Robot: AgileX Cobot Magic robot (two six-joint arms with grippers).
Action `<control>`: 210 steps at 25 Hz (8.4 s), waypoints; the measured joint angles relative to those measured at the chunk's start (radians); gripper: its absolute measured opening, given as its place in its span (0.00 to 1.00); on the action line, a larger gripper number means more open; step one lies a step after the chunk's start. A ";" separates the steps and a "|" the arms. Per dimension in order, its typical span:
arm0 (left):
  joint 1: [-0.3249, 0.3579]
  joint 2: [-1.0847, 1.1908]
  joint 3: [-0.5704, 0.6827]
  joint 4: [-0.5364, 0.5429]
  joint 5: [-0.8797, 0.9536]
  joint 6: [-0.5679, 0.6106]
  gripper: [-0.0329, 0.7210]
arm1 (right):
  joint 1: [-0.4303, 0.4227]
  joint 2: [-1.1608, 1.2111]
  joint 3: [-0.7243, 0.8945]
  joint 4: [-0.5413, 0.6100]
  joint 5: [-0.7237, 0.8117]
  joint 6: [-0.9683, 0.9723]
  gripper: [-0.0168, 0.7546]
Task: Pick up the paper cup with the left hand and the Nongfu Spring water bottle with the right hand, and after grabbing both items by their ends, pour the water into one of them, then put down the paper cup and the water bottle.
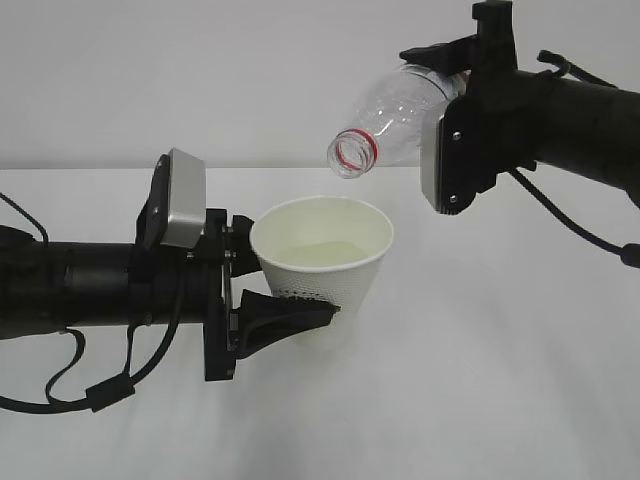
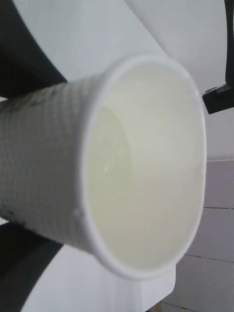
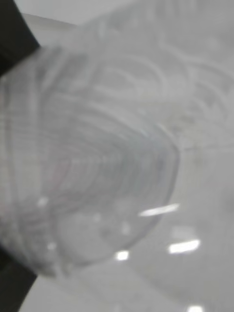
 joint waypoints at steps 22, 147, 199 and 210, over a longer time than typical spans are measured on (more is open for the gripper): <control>0.000 0.000 0.000 -0.006 0.000 0.000 0.69 | 0.000 0.000 0.000 0.000 0.000 0.151 0.62; 0.000 0.000 0.000 -0.008 0.000 0.000 0.69 | -0.004 0.000 0.000 0.282 0.227 1.278 0.62; 0.000 0.000 0.000 -0.014 0.001 0.000 0.69 | -0.215 0.122 -0.002 0.359 0.180 1.219 0.62; 0.000 0.000 0.000 -0.022 0.001 0.000 0.69 | -0.215 0.233 -0.004 0.419 0.109 1.209 0.62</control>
